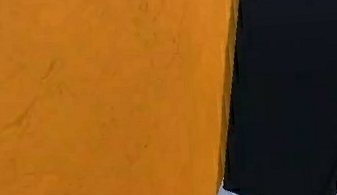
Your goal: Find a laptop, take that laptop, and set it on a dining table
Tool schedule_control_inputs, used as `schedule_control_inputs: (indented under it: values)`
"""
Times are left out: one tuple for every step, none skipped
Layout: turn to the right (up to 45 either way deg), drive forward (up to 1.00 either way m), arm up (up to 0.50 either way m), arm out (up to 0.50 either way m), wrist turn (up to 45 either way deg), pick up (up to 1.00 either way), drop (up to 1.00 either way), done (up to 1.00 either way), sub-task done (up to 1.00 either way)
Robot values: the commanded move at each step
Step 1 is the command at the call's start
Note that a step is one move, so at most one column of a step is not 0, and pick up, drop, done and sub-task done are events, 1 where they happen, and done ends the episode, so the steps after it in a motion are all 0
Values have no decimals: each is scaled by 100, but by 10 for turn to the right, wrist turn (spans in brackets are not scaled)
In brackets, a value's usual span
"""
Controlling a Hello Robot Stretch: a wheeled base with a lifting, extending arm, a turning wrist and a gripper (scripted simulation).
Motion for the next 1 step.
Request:
schedule_control_inputs:
  values:
    - [450, 0, 0, 0, 0, 0, 0, 0, 0]
